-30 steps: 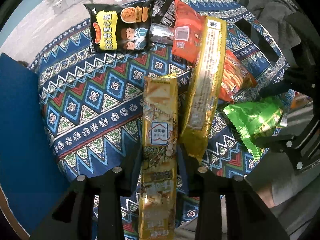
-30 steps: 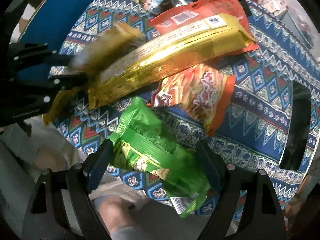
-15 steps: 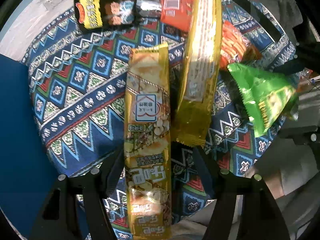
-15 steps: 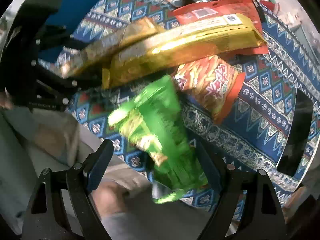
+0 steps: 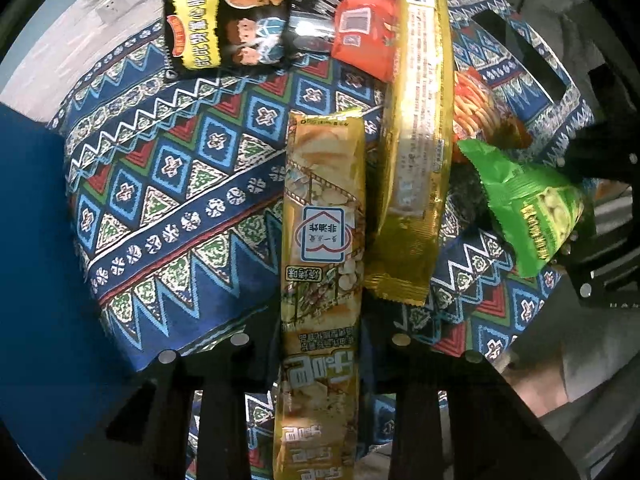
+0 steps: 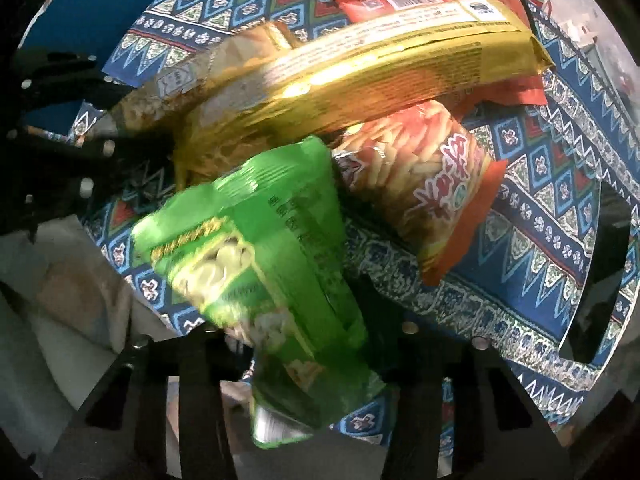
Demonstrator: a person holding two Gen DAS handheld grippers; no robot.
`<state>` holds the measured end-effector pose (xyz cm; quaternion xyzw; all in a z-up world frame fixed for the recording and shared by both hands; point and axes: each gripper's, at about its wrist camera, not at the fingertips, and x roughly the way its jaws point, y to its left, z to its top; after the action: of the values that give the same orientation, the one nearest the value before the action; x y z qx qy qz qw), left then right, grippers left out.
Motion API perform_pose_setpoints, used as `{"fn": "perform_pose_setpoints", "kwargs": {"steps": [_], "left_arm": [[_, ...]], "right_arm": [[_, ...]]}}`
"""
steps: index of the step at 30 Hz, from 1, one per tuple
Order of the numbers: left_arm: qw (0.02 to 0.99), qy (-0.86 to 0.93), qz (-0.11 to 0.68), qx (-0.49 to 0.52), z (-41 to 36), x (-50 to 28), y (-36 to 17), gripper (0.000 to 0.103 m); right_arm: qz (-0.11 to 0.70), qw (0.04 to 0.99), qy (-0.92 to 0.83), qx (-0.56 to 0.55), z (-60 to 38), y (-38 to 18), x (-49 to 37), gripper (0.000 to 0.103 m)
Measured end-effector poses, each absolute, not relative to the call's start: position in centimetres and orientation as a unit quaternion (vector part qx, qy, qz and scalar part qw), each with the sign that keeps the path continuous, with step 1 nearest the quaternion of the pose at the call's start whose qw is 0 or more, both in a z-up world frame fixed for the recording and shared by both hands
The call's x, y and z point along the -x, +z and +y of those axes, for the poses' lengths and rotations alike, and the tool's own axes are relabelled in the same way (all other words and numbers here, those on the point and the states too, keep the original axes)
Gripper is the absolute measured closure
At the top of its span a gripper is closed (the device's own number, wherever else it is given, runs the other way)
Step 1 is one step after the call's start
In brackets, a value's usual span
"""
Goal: Organize snacks
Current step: 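Grasp the yellow wafer bar with the left tool while the right tool grasps the green nut bag, then carry the wafer bar and green bag over the box and release both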
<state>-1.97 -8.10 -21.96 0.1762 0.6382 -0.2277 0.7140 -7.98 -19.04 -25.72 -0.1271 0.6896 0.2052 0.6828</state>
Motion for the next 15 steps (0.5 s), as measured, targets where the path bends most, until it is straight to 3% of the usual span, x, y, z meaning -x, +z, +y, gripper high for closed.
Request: {"fn": "perform_pose_setpoints", "kwargs": {"steps": [15], "left_arm": [[0.772,-0.197,0.574,-0.186,-7.1,2.4,-16.5,0.072]], "right_arm": [[0.621,0.760,0.170,0.085,-20.8,-18.5,8.3,0.066]]}}
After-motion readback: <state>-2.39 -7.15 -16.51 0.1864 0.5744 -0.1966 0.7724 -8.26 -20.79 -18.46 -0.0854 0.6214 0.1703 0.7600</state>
